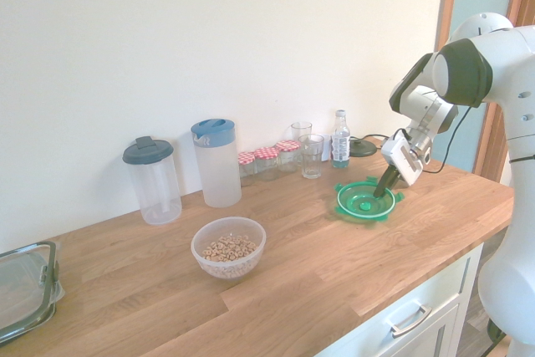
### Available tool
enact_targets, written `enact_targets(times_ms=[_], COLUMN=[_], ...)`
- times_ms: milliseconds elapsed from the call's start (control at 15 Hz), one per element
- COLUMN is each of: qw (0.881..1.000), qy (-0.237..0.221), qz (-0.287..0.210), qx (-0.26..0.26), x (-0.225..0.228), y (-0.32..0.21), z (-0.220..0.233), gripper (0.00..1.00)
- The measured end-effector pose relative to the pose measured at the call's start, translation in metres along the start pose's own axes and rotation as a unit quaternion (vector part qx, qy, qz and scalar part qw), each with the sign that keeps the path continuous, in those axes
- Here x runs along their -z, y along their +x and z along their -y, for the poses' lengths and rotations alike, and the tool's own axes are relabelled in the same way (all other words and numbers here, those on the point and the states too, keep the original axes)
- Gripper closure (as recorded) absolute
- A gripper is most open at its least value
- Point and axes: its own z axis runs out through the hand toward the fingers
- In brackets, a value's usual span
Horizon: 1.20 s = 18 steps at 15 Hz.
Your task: Cover the lid of food container
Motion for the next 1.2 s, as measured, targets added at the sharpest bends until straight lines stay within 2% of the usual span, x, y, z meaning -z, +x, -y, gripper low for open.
enact_targets(times_ms=[267, 467, 667, 800, 1000, 1200], qw=[1.000, 0.997, 0.986, 0.973, 0.945, 0.906], qy=[-0.006, -0.063, -0.141, -0.187, -0.255, -0.329], qz=[0.002, -0.006, -0.061, -0.114, -0.194, -0.259], qx=[-0.010, -0.050, -0.060, -0.068, -0.066, -0.059], x=[-0.004, 0.019, 0.085, 0.121, 0.162, 0.145], y=[0.000, -0.015, -0.070, -0.119, -0.192, -0.223], z=[0.000, 0.008, 0.056, 0.104, 0.181, 0.243], gripper=[1.00, 1.00, 1.00, 1.00, 1.00, 1.00])
